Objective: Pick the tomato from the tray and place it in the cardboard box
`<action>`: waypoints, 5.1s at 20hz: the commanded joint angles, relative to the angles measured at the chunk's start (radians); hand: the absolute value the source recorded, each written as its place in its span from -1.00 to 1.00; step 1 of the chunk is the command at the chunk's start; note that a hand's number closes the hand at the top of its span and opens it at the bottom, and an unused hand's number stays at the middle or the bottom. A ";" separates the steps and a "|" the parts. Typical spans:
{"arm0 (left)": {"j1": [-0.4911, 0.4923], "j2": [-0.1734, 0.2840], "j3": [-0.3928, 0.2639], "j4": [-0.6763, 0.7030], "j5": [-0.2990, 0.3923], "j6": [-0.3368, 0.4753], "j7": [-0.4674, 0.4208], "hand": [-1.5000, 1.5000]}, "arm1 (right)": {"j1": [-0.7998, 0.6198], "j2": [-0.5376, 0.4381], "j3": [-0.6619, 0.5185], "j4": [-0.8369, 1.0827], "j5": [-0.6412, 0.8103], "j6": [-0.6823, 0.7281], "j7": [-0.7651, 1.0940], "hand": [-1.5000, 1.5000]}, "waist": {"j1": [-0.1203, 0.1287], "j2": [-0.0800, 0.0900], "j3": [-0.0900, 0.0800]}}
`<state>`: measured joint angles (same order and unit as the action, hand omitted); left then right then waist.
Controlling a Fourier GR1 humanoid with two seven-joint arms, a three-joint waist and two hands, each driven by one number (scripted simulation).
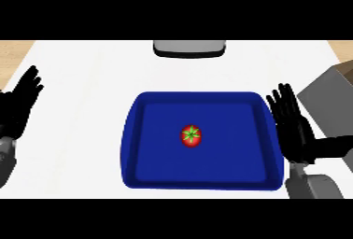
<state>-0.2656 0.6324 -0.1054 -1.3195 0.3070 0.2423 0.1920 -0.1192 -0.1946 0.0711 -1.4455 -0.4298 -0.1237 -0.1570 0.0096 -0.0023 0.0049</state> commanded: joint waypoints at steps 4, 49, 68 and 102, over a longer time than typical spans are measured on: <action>-0.032 -0.005 -0.073 -0.118 -0.068 -0.074 -0.136 0.00 | -0.068 -0.133 -0.006 -0.220 0.255 -0.250 0.062 -1.00 | -0.059 -0.025 -0.015; -0.010 -0.126 -0.167 -0.139 -0.170 -0.194 -0.310 0.00 | -0.583 0.191 0.636 -0.130 1.057 0.547 1.580 -1.00 | -0.012 -0.001 -0.007; 0.016 -0.138 -0.132 -0.176 -0.211 -0.218 -0.310 0.00 | -0.550 0.193 0.692 0.134 1.174 0.432 1.491 -1.00 | -0.003 0.002 -0.006; 0.030 -0.258 -0.022 -0.175 -0.316 -0.311 -0.300 0.00 | -0.503 0.187 0.664 0.341 1.384 0.274 1.117 1.00 | -0.008 0.002 -0.005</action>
<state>-0.2220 0.3936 -0.1436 -1.5178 0.0133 -0.0637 -0.0989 -0.6274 -0.0087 0.7345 -1.1225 0.8751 0.1768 0.9860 0.0061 -0.0017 -0.0002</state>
